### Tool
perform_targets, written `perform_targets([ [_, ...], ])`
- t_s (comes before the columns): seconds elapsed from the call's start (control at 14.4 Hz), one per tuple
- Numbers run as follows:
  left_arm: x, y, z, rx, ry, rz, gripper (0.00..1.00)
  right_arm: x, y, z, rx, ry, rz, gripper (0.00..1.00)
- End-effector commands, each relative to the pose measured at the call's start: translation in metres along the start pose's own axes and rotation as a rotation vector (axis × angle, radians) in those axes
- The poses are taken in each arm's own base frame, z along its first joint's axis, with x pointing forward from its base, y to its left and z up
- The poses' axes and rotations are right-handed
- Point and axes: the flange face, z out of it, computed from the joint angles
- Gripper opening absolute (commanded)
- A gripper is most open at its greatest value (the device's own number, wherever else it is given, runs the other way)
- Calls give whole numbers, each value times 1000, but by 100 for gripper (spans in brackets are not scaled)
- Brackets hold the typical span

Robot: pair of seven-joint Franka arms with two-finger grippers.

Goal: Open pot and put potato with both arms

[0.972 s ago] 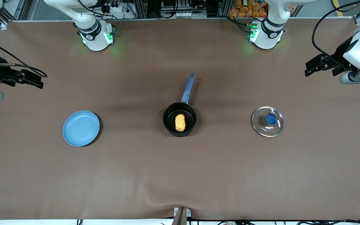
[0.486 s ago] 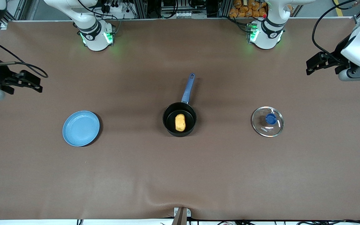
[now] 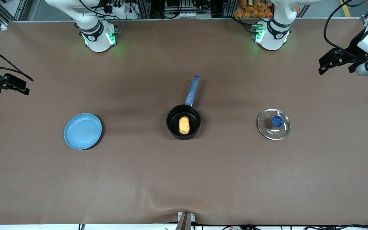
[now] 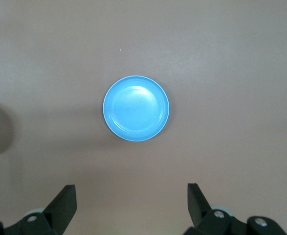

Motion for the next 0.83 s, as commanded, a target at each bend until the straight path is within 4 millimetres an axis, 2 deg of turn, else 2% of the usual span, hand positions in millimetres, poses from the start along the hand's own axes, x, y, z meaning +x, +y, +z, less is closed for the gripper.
perform_targets([
  [0.0, 1, 0, -6, 16, 26, 4, 100, -11, -4, -4, 20, -8, -4, 100],
  [0.28, 7, 4, 0, 15, 17, 12, 100, -12, -6, -4, 20, -18, 10, 100],
  [0.76, 5, 1, -2, 14, 9, 9, 100, -12, -7, -4, 19, -18, 39, 100],
])
